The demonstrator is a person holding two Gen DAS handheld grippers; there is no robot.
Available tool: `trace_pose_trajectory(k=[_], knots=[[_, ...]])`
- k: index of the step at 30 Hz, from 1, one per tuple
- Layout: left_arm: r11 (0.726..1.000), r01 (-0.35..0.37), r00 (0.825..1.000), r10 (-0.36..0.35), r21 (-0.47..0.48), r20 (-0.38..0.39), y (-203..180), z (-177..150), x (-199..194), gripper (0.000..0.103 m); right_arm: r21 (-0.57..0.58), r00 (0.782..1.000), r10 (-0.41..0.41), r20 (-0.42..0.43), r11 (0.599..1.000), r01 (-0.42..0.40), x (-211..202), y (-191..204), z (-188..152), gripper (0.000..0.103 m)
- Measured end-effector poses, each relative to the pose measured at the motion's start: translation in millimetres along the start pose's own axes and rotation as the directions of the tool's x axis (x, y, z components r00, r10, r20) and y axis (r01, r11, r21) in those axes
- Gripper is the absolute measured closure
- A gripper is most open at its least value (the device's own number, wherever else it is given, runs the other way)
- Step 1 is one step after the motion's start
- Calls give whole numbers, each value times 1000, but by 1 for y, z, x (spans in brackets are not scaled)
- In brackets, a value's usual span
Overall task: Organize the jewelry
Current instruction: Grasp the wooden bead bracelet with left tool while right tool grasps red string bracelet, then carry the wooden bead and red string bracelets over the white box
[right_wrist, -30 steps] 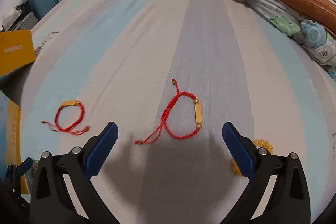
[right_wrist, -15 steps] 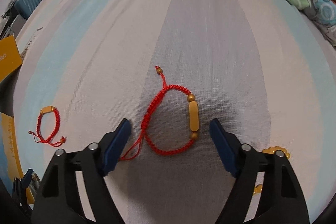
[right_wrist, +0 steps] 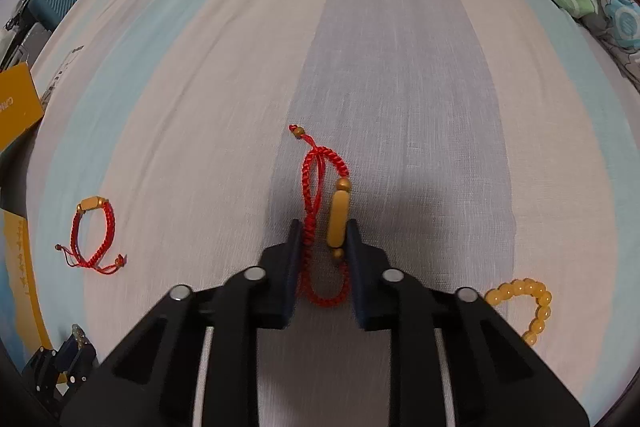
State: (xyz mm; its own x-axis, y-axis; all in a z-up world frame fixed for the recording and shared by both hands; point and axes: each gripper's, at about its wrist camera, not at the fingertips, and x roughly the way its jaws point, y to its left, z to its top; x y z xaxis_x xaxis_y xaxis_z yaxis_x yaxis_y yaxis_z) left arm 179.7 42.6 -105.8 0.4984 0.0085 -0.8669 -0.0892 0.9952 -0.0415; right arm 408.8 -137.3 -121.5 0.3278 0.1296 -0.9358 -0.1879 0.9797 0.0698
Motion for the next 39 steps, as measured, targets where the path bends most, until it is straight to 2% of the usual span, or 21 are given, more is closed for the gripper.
trace_pose_trajectory(k=[1, 3, 8, 23, 39], knots=[[1000, 5, 1000, -5, 0, -2, 0, -1, 0, 93, -4, 1000, 0, 4, 1000, 0, -1, 2, -1, 92], [1000, 19, 1000, -19, -3, 1, 0, -1, -2, 93, -6, 1000, 3, 12, 1000, -3, -4, 3, -3, 94], [999, 48, 999, -48, -14, 0, 3, 0, -7, 93, -15, 999, 13, 34, 1000, -12, -13, 8, -9, 95], [998, 68, 997, -68, -2, 19, -3, 3, -30, 93, -48, 986, 30, 165, 999, -22, -64, 23, -39, 95], [999, 35, 998, -36, 11, 56, -10, 4, -73, 93, -46, 972, 44, 232, 998, -34, -118, 27, -80, 95]])
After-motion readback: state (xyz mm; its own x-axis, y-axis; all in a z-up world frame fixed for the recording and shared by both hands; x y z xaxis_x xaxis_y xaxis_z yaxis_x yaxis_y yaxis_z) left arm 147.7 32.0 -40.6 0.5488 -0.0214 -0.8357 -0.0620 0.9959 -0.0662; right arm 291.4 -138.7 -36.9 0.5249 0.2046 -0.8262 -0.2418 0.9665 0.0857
